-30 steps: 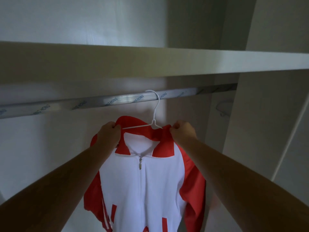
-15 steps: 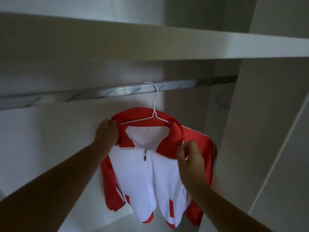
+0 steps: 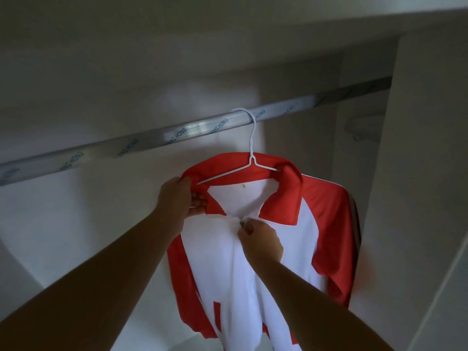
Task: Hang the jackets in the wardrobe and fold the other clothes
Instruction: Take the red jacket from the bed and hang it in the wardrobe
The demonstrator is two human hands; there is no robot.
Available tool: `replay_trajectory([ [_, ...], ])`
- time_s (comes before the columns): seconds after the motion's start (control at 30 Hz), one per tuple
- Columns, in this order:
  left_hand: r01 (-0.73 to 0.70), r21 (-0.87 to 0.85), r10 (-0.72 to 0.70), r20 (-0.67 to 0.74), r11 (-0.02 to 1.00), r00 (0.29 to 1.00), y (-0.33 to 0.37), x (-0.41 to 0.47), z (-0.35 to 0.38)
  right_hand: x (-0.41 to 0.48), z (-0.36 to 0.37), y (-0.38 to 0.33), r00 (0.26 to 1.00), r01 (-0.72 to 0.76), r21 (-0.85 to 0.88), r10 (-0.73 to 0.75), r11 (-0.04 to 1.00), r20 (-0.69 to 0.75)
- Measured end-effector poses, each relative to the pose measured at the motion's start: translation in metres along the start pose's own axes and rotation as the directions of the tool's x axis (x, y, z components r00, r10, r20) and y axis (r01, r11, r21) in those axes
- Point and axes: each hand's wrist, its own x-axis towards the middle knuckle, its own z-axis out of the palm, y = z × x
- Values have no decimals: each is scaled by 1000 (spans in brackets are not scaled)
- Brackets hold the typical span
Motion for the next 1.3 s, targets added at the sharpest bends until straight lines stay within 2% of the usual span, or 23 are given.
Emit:
replay_trajectory([
  [0.13, 11, -60, -11, 2, 998, 1000, 8, -1, 0, -5, 4, -8, 1000, 5, 32, -4, 999, -14],
  [0.33, -10, -46, 10, -5, 999, 1000, 14, -5, -9, -6, 16, -14, 999, 32, 26, -32, 999, -18],
  [0.4, -17, -48, 16, -15, 999, 1000, 13, -6, -13, -6, 14, -11, 995, 89, 43, -91, 995, 37],
  [0.5, -33, -73, 32, -15, 997, 999, 6, -6, -17, -8, 5, -4, 971, 164, 179, -191, 970, 146],
  [0.63, -69, -181, 58, -64, 981, 996, -23, -12, -26, -10, -19, 2, 917, 90, 371, -222, 924, 331],
  [0.67, -95, -104, 85, -96, 990, 992, -41, -15, -29, -12, -26, 2, 908, 44, 423, -213, 905, 361],
  [0.7, -126, 48, 131, -107, 991, 986, -63, -20, -31, -14, -34, 0, 899, -1, 470, -205, 883, 387],
  [0.73, -160, 243, 177, -52, 957, 983, -87, -27, -29, -16, -41, -3, 891, -45, 504, -194, 862, 411],
  [0.8, -259, 527, 190, 182, 809, 965, -123, -43, -11, -21, -55, -10, 871, -143, 525, -145, 839, 470],
  [0.87, -353, 583, 222, 286, 732, 932, -139, -47, 18, -25, -63, -17, 847, -213, 481, -85, 850, 525],
  [0.93, -404, 580, 311, 258, 707, 915, -138, -45, 39, -27, -70, -22, 828, -252, 455, -54, 854, 559],
  [1.0, -447, 625, 408, 217, 640, 887, -137, -40, 48, -30, -77, -24, 827, -302, 517, -50, 801, 560],
  [1.07, -458, 680, 445, 211, 573, 870, -141, -37, 48, -34, -85, -25, 856, -310, 597, -56, 740, 514],
  [1.13, -458, 735, 446, 236, 499, 864, -148, -34, 44, -35, -92, -30, 892, -278, 658, -66, 700, 447],
  [1.2, -451, 792, 413, 280, 411, 867, -156, -31, 41, -29, -100, -39, 935, -170, 715, -119, 678, 334],
  [1.23, -438, 810, 393, 283, 390, 875, -160, -31, 39, -26, -105, -44, 944, -116, 727, -154, 677, 293],
  [1.3, -406, 826, 366, 265, 392, 892, -167, -32, 39, -25, -110, -50, 926, -66, 701, -218, 710, 308],
])
